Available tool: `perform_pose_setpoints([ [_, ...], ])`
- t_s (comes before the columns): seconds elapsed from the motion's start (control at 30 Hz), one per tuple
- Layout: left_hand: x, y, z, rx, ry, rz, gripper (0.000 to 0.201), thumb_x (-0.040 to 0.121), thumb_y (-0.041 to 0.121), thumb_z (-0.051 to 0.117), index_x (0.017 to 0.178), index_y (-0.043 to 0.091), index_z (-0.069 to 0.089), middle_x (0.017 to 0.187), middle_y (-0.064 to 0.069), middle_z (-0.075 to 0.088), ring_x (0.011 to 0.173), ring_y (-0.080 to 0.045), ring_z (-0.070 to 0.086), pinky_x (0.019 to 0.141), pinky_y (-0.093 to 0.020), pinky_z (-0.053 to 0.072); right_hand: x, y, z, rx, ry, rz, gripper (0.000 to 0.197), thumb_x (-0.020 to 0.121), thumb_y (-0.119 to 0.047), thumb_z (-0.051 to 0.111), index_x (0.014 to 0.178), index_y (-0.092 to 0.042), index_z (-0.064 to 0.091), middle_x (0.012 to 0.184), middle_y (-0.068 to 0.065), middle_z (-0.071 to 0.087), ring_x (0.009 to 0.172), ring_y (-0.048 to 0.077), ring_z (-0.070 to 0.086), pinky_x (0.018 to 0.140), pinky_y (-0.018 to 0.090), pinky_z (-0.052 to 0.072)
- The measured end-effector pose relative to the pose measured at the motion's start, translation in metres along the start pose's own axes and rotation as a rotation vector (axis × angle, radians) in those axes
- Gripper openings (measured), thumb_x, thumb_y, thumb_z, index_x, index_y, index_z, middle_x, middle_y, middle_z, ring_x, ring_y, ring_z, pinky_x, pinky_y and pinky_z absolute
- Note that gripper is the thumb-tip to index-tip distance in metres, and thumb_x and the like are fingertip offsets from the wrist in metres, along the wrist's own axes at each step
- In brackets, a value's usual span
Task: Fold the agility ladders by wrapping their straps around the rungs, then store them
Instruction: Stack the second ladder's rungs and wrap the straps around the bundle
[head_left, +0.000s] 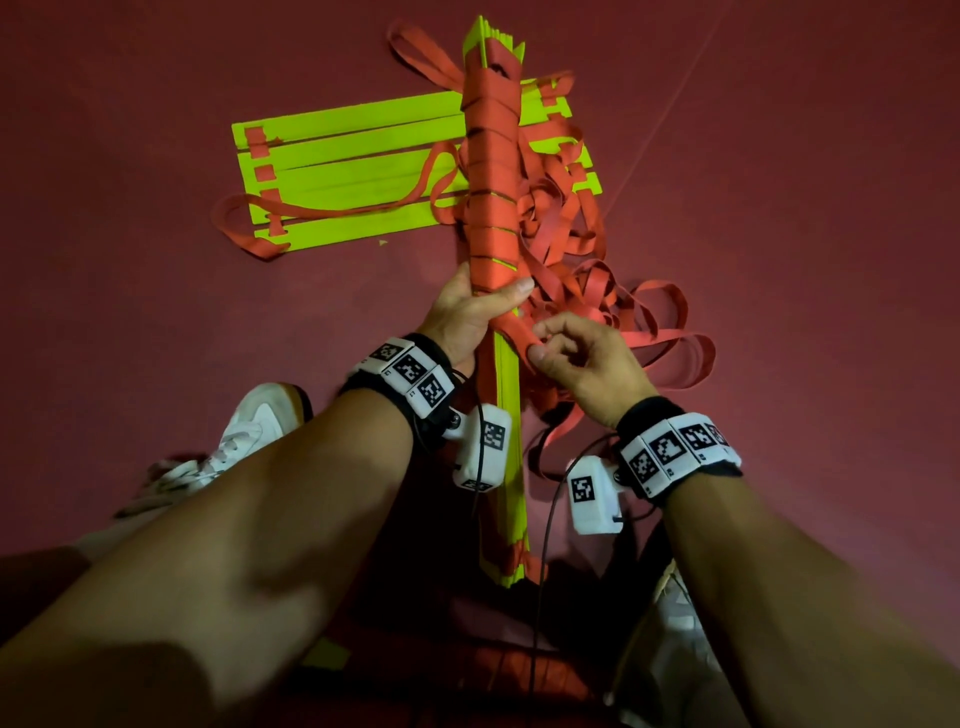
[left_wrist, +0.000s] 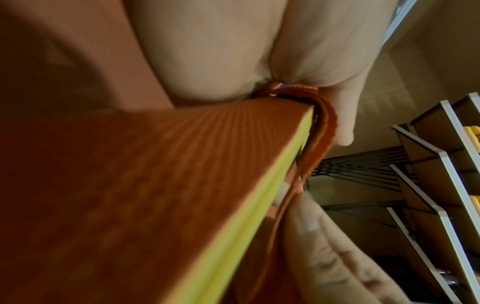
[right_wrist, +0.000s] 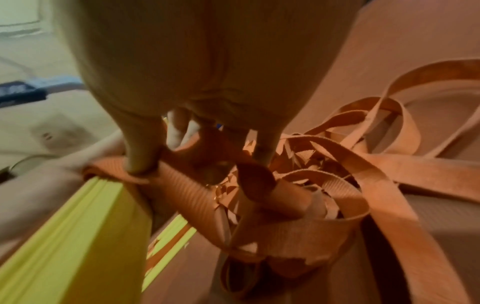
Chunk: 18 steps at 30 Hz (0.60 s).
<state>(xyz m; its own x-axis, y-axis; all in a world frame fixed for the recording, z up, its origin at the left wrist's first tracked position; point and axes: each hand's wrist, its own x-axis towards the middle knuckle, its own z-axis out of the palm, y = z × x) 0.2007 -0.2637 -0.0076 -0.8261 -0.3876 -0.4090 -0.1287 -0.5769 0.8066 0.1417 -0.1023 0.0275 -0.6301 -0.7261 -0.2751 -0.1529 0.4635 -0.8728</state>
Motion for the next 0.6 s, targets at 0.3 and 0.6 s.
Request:
perform_pose_setpoints([
  [0.3, -0.002, -0.001, 0.001, 0.024, 0.019, 0.003, 0.045, 0.07, 0.028, 0.08, 0.106, 0.009, 0.061, 0.081, -0.006, 0.062, 0.072, -0.02, 0.059, 0.073, -0.034, 0.049, 0.004, -0.007, -0.012, -0.25, -0.059, 0.043, 0.034, 0.104, -0.021, 0.048, 0.074, -0.012, 0.061, 0.058, 0.002, 0.062, 0.047, 0.016, 0.053, 0.055, 0.032, 0.043],
  [0.6, -0.008, -0.002, 0.005, 0.013, -0.045, -0.118, 0.016, 0.087, 0.018, 0.07, 0.098, 0.005, 0.07, 0.087, -0.009, 0.07, 0.075, -0.018, 0.066, 0.076, -0.03, 0.053, 0.005, 0.004, -0.013, -0.074, 0.016, 0.075, 0.021, 0.097, -0.028, 0.062, 0.076, -0.025, 0.063, 0.055, -0.02, 0.05, 0.053, 0.003, 0.044, 0.058, 0.027, 0.037],
])
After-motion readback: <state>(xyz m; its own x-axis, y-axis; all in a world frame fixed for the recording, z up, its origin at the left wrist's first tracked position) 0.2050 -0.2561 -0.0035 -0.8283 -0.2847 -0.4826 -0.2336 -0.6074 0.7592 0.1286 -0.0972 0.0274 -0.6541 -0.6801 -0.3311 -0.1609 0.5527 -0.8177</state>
